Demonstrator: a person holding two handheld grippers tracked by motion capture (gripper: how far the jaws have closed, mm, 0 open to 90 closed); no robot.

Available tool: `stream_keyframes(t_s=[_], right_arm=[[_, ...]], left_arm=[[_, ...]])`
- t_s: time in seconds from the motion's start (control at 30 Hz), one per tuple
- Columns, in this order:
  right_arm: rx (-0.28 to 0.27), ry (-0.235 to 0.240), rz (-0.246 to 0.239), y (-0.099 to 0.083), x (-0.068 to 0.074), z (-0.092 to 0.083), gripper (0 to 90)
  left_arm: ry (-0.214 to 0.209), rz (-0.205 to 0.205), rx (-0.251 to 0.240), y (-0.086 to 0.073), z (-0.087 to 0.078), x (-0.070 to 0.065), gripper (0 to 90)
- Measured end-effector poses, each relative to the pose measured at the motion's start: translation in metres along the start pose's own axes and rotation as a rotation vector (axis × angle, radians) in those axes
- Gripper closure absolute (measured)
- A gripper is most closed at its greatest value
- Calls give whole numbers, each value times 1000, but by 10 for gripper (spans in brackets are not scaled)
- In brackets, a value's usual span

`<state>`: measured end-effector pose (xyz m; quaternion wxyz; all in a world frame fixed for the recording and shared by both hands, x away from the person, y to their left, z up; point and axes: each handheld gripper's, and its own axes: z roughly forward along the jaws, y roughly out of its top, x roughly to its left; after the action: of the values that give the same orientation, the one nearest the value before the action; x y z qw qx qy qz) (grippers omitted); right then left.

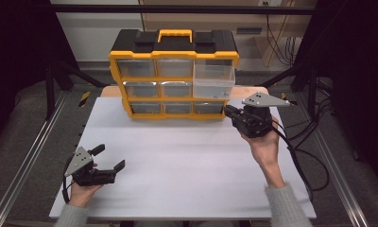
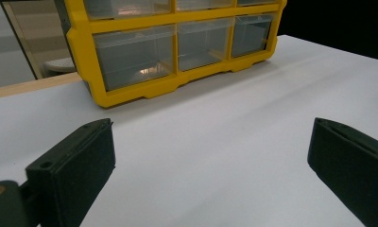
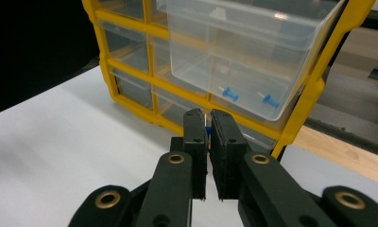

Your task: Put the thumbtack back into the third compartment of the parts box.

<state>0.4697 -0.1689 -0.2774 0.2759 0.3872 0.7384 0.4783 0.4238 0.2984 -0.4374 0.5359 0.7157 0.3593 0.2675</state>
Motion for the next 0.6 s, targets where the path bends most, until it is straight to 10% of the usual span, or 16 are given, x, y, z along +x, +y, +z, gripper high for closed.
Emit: stream_keyframes(t_s=[0.6], right_arm=[[-46, -27, -4, 36, -2, -8, 859]], left_arm=[[1, -2, -2, 0, 0, 0, 12]])
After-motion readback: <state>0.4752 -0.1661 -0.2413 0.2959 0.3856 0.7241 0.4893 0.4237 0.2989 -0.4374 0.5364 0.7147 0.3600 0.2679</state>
